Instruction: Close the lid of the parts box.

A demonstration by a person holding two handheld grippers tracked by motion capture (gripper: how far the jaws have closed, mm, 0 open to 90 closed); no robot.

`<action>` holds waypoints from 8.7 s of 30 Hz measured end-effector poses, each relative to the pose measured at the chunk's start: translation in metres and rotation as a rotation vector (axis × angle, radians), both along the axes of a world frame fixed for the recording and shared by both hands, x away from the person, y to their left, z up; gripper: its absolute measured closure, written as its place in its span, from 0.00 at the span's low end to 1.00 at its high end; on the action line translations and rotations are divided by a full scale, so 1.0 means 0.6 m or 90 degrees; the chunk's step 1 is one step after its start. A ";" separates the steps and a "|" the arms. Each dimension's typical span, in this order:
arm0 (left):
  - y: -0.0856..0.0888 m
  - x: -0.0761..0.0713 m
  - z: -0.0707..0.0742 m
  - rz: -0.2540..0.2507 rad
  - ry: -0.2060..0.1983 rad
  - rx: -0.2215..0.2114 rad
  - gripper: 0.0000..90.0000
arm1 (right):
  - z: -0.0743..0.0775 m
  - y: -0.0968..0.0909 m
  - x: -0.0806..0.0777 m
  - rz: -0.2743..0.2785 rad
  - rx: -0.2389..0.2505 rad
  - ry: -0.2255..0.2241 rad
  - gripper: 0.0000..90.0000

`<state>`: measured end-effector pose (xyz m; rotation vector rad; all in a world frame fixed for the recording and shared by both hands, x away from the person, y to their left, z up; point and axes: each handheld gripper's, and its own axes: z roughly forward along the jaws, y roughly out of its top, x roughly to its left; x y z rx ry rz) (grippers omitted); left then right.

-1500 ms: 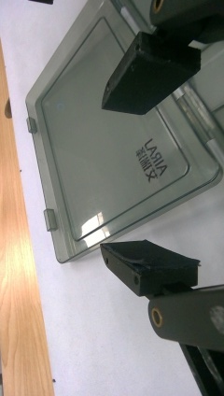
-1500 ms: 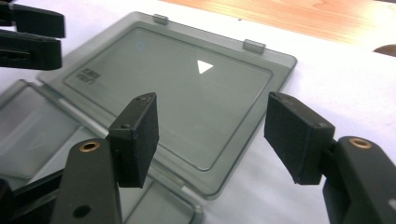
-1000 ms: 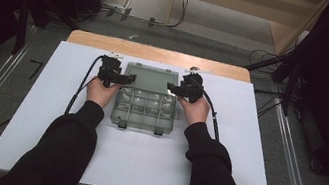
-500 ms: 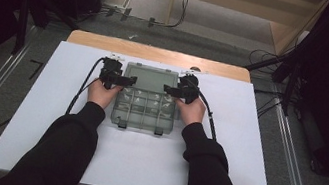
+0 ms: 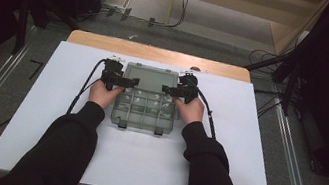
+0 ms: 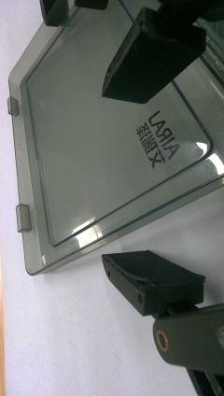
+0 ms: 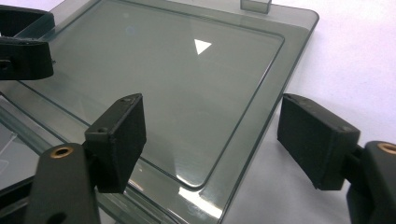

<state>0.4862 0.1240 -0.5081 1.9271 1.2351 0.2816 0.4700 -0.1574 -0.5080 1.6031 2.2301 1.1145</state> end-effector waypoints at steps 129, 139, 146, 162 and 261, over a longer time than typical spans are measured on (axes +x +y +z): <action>0.029 -0.055 0.094 -0.052 -0.066 -0.025 0.63 | 0.078 -0.033 -0.065 0.005 0.056 -0.067 0.54; 0.035 -0.070 0.100 -0.061 -0.068 -0.038 0.63 | 0.083 -0.037 -0.075 0.019 0.071 -0.072 0.54; 0.035 -0.080 0.105 -0.064 -0.075 -0.030 0.63 | 0.087 -0.036 -0.080 0.022 0.073 -0.079 0.57; 0.035 -0.090 0.104 -0.076 -0.078 -0.028 0.59 | 0.086 -0.038 -0.091 0.037 0.068 -0.095 0.58; 0.062 -0.151 0.179 -0.216 0.025 -0.066 0.99 | 0.137 -0.110 -0.146 0.118 0.069 -0.058 0.98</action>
